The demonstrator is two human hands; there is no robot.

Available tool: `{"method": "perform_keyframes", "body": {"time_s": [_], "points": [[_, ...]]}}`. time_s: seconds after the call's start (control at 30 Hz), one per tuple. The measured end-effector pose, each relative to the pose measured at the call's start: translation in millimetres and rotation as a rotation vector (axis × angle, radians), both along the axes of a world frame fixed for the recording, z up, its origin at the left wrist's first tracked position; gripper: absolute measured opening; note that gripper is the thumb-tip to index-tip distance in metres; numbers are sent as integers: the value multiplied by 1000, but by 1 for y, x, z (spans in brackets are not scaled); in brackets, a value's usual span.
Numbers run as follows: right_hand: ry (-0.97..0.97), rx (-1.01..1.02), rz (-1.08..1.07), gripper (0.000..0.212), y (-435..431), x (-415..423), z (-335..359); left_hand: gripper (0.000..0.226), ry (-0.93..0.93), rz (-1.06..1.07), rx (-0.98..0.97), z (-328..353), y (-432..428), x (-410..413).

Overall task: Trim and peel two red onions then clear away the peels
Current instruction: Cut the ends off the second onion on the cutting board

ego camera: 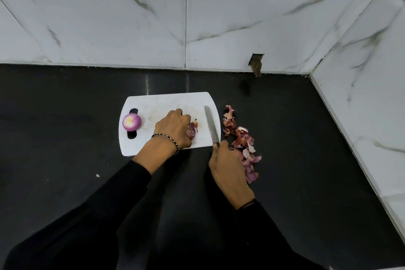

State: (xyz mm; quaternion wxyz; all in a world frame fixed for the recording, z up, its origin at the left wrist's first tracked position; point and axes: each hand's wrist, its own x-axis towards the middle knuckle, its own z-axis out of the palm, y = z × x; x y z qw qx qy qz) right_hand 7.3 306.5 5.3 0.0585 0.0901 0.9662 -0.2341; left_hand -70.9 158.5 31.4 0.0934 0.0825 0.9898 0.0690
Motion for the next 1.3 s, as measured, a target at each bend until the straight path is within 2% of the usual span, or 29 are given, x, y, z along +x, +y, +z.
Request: {"method": "perform_keyframes", "body": {"time_s": [0.13,0.27,0.43,0.63,0.8,1.0,1.17,1.3], "points": [[-50,-1,5,29,-2,3,-4,47,45,-12,40,-2,0,3],[-30,-8,-77,28,15,0,-2,58,74,74,276,-11,-12,5],[-125,-188,-164,31,20,2,4,58,38,75,580,-17,-8,-3],[-66,-346,-105,31,19,8,16,53,31,80,785,-23,-5,-6],[-8,-408,-77,29,16,6,12,57,-41,66,833,-24,-13,-8],[60,-479,-14,28,7,6,18,64,-65,54,799,-25,-16,-10],[90,-427,9,26,0,5,20,67,-28,59,718,-23,-8,-8],[28,-343,14,24,2,5,20,72,-26,35,617,-19,0,-10]]}}
